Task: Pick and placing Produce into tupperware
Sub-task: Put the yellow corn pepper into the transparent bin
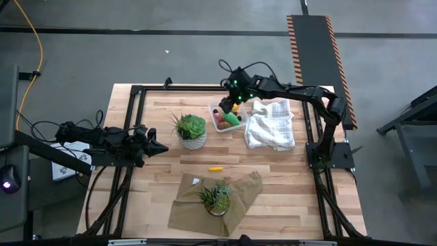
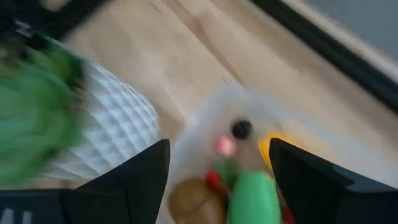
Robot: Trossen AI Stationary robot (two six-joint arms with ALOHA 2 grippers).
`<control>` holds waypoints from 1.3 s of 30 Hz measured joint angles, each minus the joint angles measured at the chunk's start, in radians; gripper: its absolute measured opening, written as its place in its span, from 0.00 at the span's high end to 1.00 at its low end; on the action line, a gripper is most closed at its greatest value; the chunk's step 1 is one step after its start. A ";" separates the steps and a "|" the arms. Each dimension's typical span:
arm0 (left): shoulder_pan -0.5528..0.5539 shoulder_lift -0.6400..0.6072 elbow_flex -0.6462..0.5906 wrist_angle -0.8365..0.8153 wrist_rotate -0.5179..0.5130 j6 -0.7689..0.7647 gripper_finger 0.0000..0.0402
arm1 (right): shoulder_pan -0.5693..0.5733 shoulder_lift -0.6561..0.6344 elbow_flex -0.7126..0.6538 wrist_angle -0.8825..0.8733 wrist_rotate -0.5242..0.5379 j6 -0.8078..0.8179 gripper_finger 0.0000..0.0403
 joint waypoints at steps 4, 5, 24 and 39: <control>0.000 0.000 0.000 -0.001 0.000 0.000 1.00 | 0.013 -0.025 0.061 -0.002 -0.067 -0.062 0.34; 0.000 0.000 0.000 -0.001 0.000 0.000 1.00 | 0.021 -0.030 0.074 -0.008 -0.087 -0.075 0.34; 0.000 0.002 0.000 -0.001 0.000 0.000 1.00 | 0.202 -0.152 0.109 -0.167 -0.185 -0.387 0.34; 0.000 0.002 0.000 0.000 0.000 0.000 1.00 | 0.440 -0.221 0.109 -0.229 -0.111 -0.391 0.51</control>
